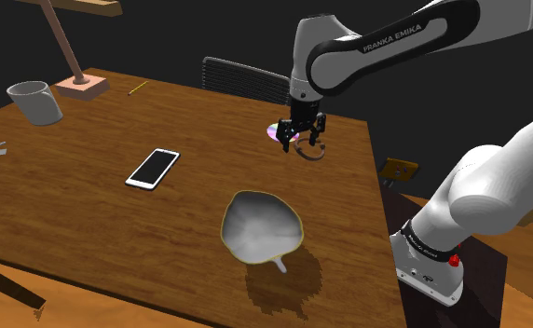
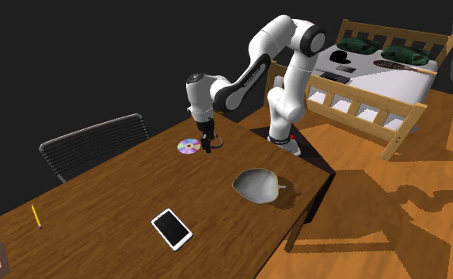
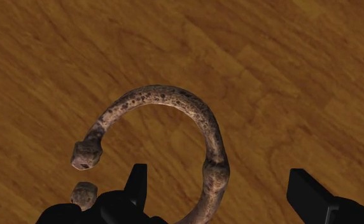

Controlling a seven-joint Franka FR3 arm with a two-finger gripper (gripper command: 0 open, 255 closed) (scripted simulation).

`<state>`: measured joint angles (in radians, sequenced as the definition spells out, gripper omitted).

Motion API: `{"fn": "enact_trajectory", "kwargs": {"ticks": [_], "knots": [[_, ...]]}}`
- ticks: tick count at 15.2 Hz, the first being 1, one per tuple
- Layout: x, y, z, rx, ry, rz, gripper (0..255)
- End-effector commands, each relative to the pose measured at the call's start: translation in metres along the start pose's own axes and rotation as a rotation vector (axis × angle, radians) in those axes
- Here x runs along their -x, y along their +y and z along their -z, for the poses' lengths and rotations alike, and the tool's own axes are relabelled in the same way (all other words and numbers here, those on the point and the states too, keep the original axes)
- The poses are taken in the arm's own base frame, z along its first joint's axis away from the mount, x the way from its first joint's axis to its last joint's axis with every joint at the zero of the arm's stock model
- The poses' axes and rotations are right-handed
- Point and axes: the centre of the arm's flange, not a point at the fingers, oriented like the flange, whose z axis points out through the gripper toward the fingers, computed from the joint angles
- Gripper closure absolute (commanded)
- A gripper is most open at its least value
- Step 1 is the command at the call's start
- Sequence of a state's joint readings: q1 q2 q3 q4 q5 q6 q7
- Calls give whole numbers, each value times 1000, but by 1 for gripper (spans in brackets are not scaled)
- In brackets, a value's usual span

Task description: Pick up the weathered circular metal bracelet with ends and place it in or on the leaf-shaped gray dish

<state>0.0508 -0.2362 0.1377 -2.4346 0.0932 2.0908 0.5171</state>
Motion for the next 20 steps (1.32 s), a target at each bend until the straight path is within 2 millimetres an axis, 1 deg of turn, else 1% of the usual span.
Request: {"fn": "enact_trajectory", "kwargs": {"ticks": [1,6,7,16,20], "knots": [[-1,0,-2,0,0,0,0],[-1,0,-2,0,0,0,0],[-1,0,-2,0,0,0,255],[-1,0,-2,0,0,0,255],[2,1,19,0,0,0,255]]}}
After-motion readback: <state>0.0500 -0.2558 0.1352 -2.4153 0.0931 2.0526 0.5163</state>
